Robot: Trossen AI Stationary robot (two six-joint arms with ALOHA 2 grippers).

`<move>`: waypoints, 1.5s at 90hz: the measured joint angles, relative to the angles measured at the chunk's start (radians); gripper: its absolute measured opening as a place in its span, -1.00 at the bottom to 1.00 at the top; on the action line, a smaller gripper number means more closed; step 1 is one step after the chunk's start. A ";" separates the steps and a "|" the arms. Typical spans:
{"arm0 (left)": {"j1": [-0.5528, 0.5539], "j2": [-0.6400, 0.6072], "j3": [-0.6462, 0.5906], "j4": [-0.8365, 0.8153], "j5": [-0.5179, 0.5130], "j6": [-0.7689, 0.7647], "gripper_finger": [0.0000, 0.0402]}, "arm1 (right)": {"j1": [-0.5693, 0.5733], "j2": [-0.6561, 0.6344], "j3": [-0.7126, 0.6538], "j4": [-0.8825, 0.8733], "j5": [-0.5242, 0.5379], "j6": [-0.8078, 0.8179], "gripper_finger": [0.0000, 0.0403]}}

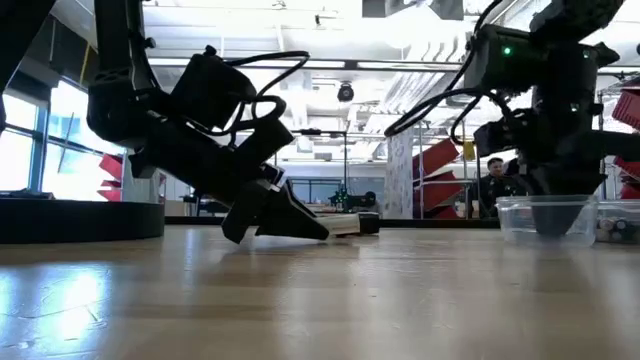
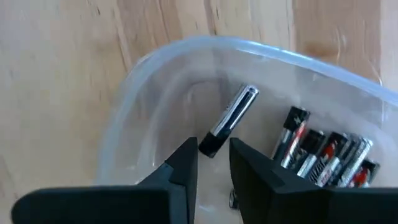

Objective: Insert battery
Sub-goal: Insert the silver battery into the white battery case

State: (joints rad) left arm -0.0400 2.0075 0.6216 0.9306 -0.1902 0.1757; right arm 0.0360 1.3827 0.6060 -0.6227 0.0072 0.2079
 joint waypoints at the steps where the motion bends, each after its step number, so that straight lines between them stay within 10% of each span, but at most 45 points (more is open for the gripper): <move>1: 0.000 0.000 0.000 0.000 0.000 0.000 -0.61 | -0.003 0.000 -0.002 0.001 0.000 0.000 -0.71; 71: 0.000 0.000 0.000 0.000 0.000 0.001 -0.61 | -0.080 0.000 -0.012 -0.022 0.074 0.077 -0.99; 113: 0.002 0.000 0.000 -0.008 0.000 -0.013 -0.61 | -0.080 0.002 0.330 -0.493 0.185 0.081 -1.00; 135: 0.041 0.000 0.074 -0.137 0.076 -0.083 -0.61 | -0.050 0.075 0.487 -0.367 0.066 0.101 -1.00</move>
State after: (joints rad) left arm 0.0015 2.0075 0.6957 0.7937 -0.1145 0.0924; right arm -0.0135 1.4577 1.0933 -0.9901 0.0735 0.3093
